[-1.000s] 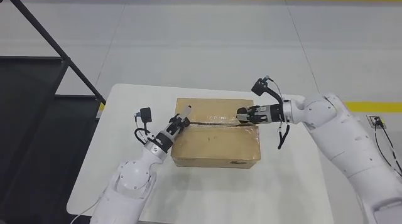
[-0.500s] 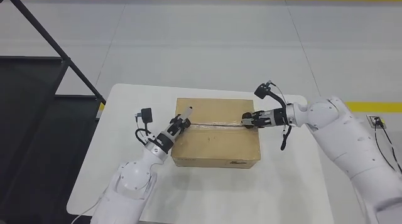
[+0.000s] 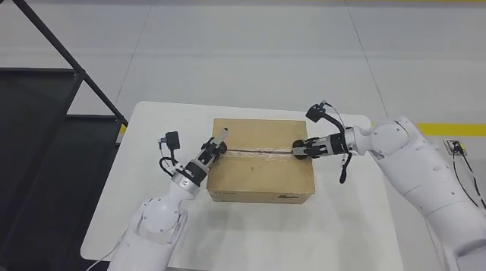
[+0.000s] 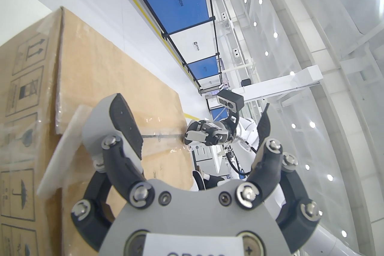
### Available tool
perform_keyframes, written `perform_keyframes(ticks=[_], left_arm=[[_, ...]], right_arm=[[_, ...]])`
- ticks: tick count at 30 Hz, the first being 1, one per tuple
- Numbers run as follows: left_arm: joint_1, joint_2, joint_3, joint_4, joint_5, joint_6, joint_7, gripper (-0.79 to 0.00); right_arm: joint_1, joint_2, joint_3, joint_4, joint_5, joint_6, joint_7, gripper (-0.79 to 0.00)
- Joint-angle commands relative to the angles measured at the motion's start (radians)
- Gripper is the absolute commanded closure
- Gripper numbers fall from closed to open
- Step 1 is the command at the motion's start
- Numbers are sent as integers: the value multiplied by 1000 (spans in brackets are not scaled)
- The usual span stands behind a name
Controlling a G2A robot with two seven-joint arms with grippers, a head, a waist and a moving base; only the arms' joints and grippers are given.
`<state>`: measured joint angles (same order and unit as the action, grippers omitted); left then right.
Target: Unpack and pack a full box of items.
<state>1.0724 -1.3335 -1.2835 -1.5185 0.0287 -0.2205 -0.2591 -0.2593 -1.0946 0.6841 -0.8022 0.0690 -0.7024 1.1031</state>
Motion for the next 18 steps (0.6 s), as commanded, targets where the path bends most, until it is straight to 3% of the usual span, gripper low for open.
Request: perform_keyframes(ticks=[1, 18], left_arm=[[11, 2, -16, -12, -8, -4, 4, -785], [136, 26, -204, -84, -98, -61, 33, -785]], right_arm=[[7, -10, -11, 0, 2, 21, -2, 0], [115, -168, -169, 97, -8, 126, 13, 0]])
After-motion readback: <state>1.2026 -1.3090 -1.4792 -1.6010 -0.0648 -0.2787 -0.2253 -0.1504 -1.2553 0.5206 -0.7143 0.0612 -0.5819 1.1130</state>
